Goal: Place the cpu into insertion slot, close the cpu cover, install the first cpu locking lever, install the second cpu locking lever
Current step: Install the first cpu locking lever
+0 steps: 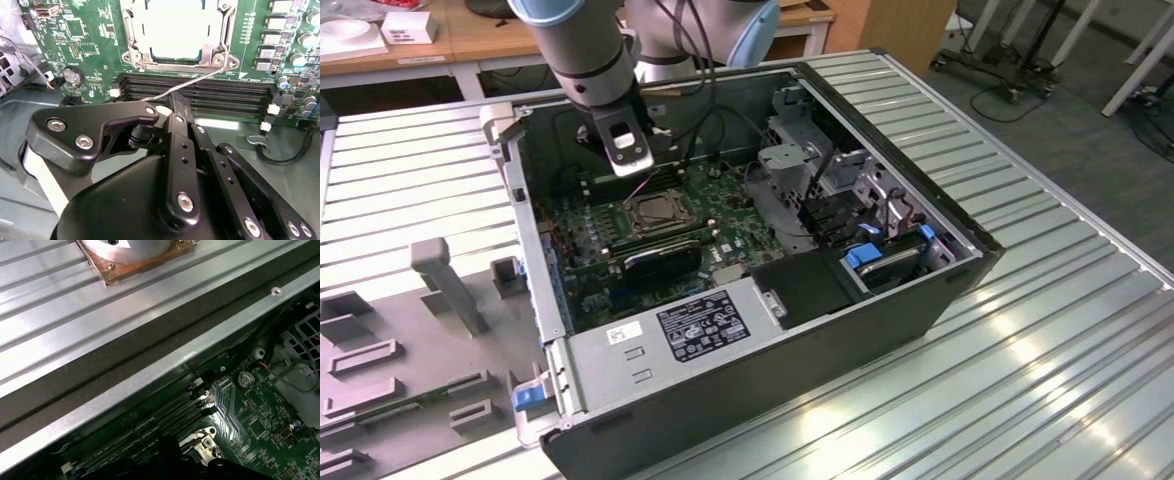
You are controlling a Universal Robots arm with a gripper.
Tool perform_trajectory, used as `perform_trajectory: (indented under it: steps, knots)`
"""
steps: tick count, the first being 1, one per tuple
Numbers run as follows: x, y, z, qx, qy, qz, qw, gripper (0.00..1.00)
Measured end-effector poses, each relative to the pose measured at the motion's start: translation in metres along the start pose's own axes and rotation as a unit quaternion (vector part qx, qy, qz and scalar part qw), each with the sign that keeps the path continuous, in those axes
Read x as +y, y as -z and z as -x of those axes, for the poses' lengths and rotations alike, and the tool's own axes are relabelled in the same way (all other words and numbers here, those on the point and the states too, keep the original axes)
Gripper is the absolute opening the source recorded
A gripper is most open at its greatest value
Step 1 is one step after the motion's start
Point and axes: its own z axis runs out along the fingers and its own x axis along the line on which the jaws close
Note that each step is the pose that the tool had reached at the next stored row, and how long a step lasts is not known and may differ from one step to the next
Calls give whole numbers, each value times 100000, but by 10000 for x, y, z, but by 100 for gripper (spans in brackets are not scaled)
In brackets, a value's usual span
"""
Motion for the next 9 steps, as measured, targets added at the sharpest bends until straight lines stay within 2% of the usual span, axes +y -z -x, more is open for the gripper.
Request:
perform_trajectory:
  steps: [4,5,8,9]
  knots:
    - [-9,0,6,112,24,289,100000,11]
    - [-11,0,7,145,31,445,99999,11]
    - [-17,1,11,148,24,1243,99992,11]
    - [-17,2,11,147,17,1267,99992,11]
